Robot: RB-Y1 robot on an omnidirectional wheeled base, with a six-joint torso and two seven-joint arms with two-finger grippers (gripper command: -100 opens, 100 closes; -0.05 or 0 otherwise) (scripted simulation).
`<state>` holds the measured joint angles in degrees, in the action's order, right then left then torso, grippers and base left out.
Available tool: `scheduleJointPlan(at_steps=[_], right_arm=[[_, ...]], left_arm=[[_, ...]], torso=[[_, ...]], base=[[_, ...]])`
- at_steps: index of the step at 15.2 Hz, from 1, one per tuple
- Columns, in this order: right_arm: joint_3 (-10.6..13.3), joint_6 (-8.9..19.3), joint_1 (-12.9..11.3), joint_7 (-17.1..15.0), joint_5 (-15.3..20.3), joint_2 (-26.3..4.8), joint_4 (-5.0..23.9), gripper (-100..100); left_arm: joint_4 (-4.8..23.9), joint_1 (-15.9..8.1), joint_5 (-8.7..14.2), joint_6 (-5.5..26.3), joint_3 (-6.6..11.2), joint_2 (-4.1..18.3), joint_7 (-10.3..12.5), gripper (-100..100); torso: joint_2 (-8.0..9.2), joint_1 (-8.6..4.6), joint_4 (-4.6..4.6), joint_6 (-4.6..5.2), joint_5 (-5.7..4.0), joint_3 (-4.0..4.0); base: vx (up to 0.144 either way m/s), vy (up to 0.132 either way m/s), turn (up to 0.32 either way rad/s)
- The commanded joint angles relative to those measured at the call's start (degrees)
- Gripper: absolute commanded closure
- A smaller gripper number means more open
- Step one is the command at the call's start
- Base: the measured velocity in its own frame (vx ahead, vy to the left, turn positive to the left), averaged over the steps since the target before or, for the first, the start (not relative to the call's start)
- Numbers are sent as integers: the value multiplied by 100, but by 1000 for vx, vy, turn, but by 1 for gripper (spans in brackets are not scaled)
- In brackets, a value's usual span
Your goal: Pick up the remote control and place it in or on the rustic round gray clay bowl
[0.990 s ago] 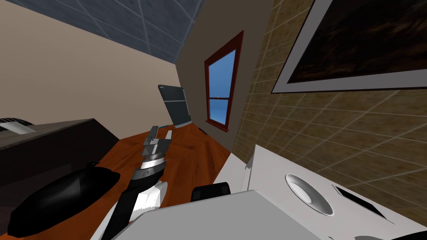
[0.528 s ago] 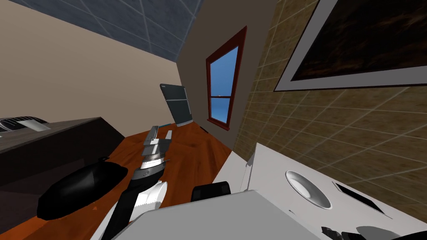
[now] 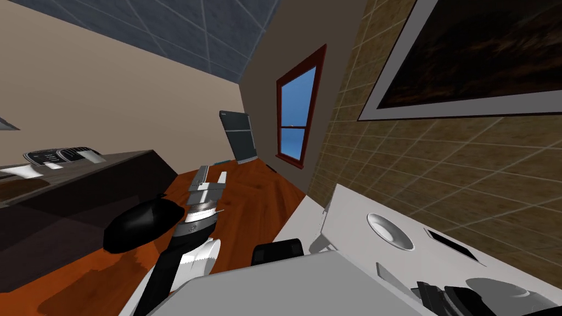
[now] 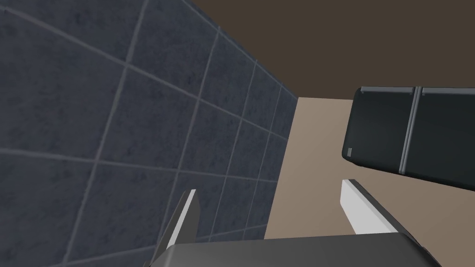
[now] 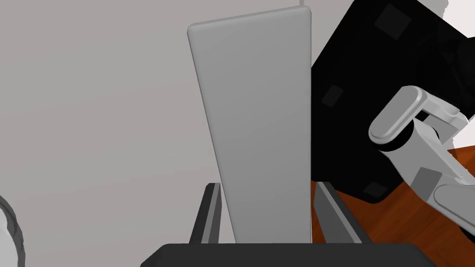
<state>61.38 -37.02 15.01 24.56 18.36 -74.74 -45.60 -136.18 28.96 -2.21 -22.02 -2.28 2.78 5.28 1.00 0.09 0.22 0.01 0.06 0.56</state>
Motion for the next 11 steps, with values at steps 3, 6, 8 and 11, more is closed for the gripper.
scheduleJointPlan(at_steps=[3,6,8,11], right_arm=[[-43,-225,-30,-139,-43,-322,-175,100],[5,-368,-82,-224,-112,-553,-192,100],[57,-429,-98,-250,-160,-641,-166,100],[222,-575,-115,-294,-295,-825,-72,100]], left_arm=[[0,0,0,0,0,0,0,0],[0,1,0,0,1,0,0,0],[0,1,0,0,1,1,0,0],[0,1,0,0,2,2,0,0]], torso=[[0,-2,0,3,-1,1],[-20,-10,-3,2,4,-10],[-20,-32,-4,5,5,-10],[-26,-66,-5,10,7,-14]], base=[[-194,17,81],[-153,-15,57],[-141,-75,57],[-133,-147,50]])
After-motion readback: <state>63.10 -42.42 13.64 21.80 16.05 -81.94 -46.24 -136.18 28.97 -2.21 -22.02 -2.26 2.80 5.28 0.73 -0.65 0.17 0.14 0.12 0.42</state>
